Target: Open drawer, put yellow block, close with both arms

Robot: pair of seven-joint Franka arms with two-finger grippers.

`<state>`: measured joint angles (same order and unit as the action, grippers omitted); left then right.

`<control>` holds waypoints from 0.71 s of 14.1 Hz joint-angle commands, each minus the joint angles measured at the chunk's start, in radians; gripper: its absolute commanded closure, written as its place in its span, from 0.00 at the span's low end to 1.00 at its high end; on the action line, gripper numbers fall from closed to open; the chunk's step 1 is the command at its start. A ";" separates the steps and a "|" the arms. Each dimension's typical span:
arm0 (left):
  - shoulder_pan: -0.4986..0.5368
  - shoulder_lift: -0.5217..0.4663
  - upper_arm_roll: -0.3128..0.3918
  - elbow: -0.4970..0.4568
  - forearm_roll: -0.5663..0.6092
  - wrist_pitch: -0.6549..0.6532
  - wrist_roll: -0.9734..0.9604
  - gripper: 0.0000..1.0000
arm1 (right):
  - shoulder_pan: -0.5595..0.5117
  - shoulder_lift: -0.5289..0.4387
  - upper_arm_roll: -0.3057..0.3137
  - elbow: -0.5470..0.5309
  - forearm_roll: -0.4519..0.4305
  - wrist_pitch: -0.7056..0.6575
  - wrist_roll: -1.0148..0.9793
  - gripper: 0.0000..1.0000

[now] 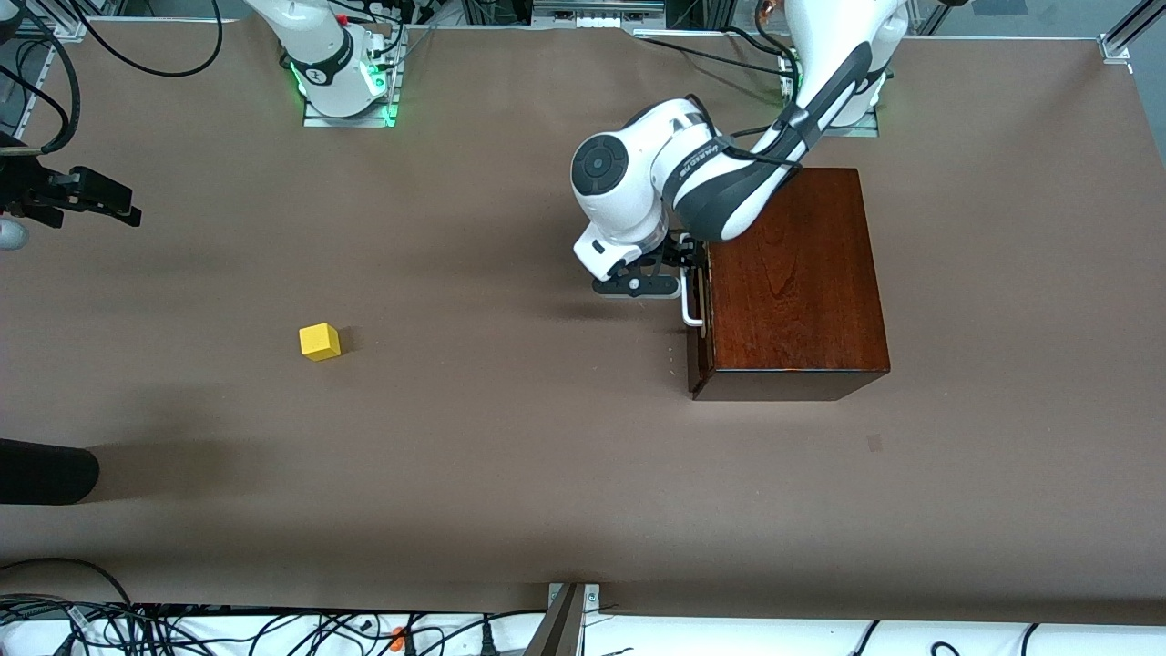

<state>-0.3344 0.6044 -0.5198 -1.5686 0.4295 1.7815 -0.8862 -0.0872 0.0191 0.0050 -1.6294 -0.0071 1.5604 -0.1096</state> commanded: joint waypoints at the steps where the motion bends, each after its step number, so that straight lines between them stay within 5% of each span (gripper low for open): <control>1: 0.000 0.009 0.007 -0.004 0.029 0.019 -0.025 0.00 | -0.011 -0.002 0.009 0.002 0.004 -0.006 0.002 0.00; 10: -0.014 0.043 0.011 0.004 0.049 0.039 -0.122 0.00 | -0.011 -0.002 0.010 0.002 0.004 -0.005 0.002 0.00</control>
<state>-0.3390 0.6413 -0.5105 -1.5689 0.4411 1.8080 -0.9826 -0.0872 0.0191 0.0050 -1.6294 -0.0071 1.5604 -0.1096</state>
